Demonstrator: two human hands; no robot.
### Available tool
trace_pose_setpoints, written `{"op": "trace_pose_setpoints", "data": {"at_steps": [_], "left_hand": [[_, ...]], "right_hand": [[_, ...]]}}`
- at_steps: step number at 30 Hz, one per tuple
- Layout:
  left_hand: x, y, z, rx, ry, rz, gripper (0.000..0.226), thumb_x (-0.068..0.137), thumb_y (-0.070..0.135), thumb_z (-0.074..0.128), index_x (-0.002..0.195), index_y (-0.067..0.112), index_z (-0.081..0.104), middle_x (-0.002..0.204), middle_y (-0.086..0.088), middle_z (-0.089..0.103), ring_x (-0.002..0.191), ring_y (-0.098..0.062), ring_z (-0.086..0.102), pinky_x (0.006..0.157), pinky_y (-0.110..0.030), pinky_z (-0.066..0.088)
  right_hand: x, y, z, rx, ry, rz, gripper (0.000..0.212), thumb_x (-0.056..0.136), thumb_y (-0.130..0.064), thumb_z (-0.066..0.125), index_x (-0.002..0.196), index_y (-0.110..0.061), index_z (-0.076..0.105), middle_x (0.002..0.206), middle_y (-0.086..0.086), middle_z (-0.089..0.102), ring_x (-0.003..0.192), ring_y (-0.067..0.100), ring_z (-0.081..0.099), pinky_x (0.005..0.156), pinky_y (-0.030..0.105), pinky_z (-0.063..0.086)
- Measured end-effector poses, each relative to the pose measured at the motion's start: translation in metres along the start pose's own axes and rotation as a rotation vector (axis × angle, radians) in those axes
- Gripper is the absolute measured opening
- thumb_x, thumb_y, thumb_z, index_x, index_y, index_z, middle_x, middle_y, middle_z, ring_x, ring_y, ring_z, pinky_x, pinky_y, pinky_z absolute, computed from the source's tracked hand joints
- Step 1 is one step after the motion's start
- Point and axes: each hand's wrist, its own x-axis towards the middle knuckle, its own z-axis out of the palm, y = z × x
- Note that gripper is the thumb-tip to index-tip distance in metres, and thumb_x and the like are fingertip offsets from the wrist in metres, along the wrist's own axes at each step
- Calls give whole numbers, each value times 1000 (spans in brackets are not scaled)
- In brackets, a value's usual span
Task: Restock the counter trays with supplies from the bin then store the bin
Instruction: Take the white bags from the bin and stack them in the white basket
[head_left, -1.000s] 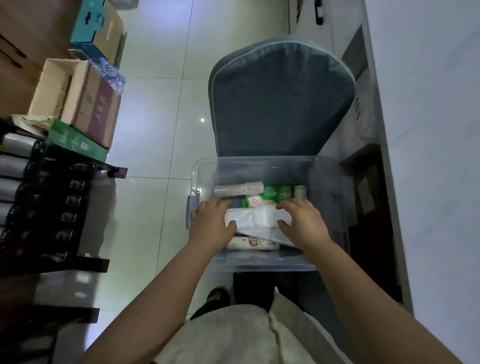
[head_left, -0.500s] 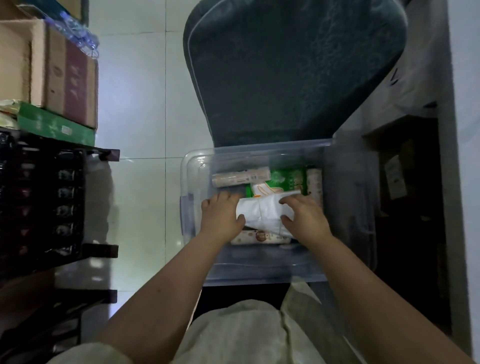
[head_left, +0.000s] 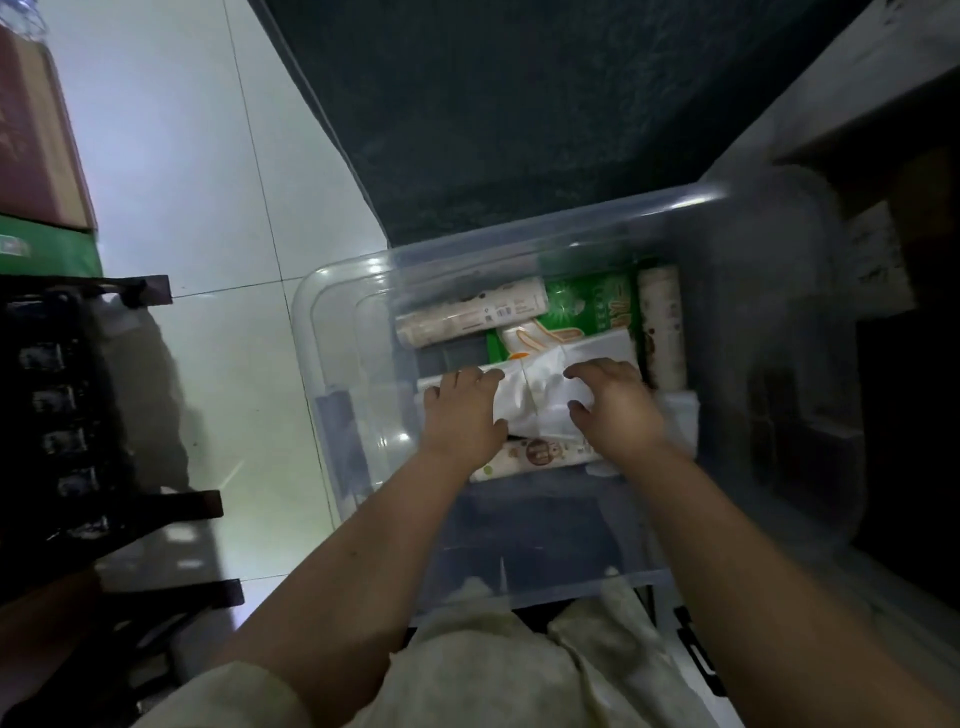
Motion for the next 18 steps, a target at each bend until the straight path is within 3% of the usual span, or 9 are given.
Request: {"op": "trace_pose_setpoints", "data": {"at_steps": [5, 12, 14, 18], "left_hand": [[31, -6, 22, -14, -41, 43, 80, 71, 45, 73, 141, 35, 35, 140, -2, 38, 128, -27, 29, 101, -45, 29], [50, 5, 31, -47, -52, -39, 85, 62, 50, 76, 136, 34, 36, 130, -2, 43, 121, -27, 35, 100, -48, 32], [51, 9, 30, -22, -89, -6, 83, 64, 50, 76, 136, 33, 38, 127, -4, 44, 119, -29, 36, 99, -48, 32], [46, 13, 26, -222, -128, 90, 66, 77, 39, 72, 136, 29, 44, 135, -5, 47, 123, -30, 40, 101, -46, 35]], "right_hand": [[11, 18, 16, -35, -9, -43, 41, 77, -6, 65, 117, -11, 63, 121, 13, 62, 109, 35, 50, 92, 41, 44], [11, 23, 15, 35, 65, -18, 41, 76, -4, 64, 116, -10, 64, 118, 12, 63, 110, 34, 50, 94, 40, 44], [10, 24, 8, 57, 99, 16, 39, 77, -4, 64, 116, -10, 64, 117, 12, 63, 111, 33, 51, 94, 39, 44], [3, 32, -8, 68, 157, 47, 36, 77, -5, 65, 113, -11, 65, 115, 11, 65, 109, 32, 52, 94, 38, 44]]}}
